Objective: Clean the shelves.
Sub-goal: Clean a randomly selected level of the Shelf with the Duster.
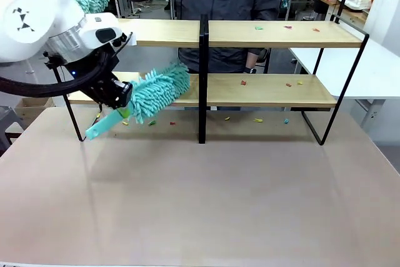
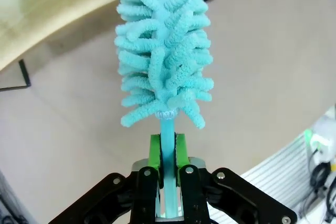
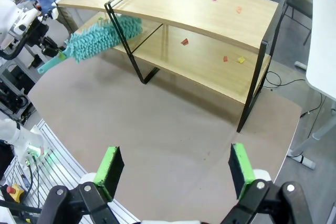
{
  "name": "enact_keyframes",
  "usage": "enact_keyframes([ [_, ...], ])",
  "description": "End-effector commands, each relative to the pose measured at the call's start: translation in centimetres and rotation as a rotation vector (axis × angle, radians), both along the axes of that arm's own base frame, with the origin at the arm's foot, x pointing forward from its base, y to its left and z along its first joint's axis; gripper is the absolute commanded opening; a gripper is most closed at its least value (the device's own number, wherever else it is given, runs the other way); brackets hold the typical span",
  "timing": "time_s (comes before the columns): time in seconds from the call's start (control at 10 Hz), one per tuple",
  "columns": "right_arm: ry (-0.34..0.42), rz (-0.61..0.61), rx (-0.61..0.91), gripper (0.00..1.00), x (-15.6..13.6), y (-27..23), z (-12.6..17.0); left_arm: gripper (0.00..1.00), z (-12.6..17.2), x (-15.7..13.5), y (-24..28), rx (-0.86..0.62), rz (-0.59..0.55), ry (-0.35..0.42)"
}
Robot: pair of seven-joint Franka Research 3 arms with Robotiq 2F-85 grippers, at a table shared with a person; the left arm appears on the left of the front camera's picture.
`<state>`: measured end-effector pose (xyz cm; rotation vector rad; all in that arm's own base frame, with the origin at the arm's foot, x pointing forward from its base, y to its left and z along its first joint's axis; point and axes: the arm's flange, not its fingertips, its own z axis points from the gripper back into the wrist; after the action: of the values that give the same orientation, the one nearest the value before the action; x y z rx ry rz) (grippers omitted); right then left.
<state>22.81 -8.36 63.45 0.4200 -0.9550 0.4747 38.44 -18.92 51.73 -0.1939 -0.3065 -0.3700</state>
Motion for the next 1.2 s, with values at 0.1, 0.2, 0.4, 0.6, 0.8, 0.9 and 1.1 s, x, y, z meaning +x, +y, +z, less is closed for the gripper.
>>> enact_keyframes([
  [0.1, 0.001, 0.010, 0.004, 1.00, -0.1, 0.1, 0.0, 0.12, 0.3, 0.2, 0.0, 0.018, 0.219, -0.054],
  [0.2, 0.001, 0.010, 0.004, 1.00, -0.1, 0.1, 0.0, 0.12, 0.2, 0.3, 0.5, 0.031, 0.277, -0.035],
  [0.4, 0.001, 0.010, 0.004, 1.00, -0.1, 0.1, 0.0, 0.12, 0.3, 0.0, 2.1, 0.076, 0.321, -0.014],
  [0.6, 0.001, 0.010, 0.004, 1.00, -0.1, 0.1, 0.0, 0.12, -0.2, 0.2, 3.6, 0.082, 0.350, 0.012],
  [0.8, 0.001, 0.010, 0.004, 1.00, -0.1, 0.1, 0.0, 0.12, -0.1, 0.6, 4.9, 0.080, 0.407, 0.000],
  [0.9, 0.001, 0.010, 0.004, 1.00, -0.1, 0.1, 0.0, 0.12, -0.1, 0.9, 5.7, 0.087, 0.454, 0.011],
  [1.1, 0.001, 0.010, 0.004, 1.00, -0.1, 0.1, 0.0, 0.12, -0.5, 1.0, 6.6, 0.120, 0.648, 0.031],
])
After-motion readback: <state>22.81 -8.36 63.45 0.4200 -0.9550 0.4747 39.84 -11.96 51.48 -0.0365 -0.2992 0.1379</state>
